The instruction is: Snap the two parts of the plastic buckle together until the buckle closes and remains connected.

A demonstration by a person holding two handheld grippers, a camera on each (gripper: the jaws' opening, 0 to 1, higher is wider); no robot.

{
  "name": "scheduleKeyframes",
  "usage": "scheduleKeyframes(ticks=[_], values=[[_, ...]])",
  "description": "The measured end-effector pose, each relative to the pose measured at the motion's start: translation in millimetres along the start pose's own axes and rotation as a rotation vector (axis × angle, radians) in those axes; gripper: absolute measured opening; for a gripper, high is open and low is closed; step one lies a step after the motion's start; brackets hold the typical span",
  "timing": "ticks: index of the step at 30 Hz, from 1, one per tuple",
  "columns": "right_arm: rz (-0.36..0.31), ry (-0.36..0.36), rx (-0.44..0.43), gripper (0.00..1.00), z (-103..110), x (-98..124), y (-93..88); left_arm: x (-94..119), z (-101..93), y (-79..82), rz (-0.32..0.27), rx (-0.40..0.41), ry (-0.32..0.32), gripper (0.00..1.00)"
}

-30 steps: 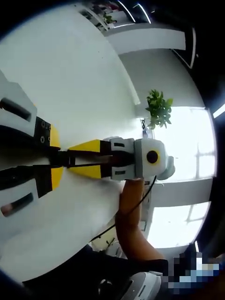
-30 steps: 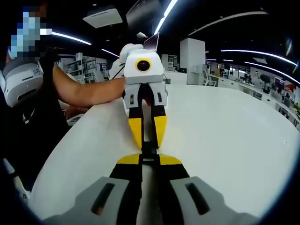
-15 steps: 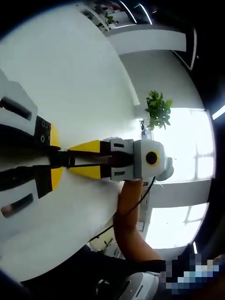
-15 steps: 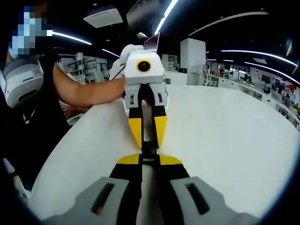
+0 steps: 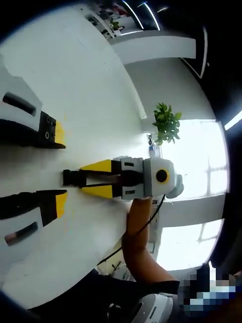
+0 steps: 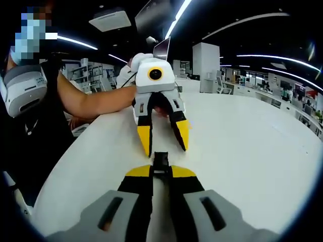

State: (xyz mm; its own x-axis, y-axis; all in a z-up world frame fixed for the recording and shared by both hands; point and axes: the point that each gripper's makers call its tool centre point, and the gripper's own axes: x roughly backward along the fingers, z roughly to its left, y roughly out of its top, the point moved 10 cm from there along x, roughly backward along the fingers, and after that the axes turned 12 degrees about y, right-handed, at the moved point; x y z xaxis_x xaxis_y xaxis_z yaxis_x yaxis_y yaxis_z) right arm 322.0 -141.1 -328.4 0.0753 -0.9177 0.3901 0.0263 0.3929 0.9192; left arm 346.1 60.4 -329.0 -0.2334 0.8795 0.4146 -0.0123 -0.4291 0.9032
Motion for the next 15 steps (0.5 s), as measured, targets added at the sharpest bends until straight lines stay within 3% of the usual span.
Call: scheduleKeyframes(ticks=[2, 4, 6, 11, 15], values=[[-0.005, -0.007, -0.002, 0.09, -0.4, 1.1, 0.4, -0.2, 2.5, 3.2, -0.053, 0.024, 0.034, 0.73], [-0.012, -0.017, -0.003, 0.09, -1.2, 2.7, 0.9, 0.8, 9.3, 6.8, -0.09, 0.006, 0.102, 0.89], [-0.016, -0.023, -0.006, 0.09, -1.7, 4.8, 1.2, 3.4, 18.1, 9.2, -0.098, -0.006, 0.174, 0.99], [-0.025, -0.033, -0.004, 0.09, -1.3, 6.0, 2.6, 13.7, 40.7, 10.4, -0.089, 0.013, 0.318, 0.99], [-0.029, -0.05, 0.0, 0.09, -2.7, 7.3, 3.8, 21.7, 62.8, 8.6, -0.083, 0.014, 0.49, 0.99]])
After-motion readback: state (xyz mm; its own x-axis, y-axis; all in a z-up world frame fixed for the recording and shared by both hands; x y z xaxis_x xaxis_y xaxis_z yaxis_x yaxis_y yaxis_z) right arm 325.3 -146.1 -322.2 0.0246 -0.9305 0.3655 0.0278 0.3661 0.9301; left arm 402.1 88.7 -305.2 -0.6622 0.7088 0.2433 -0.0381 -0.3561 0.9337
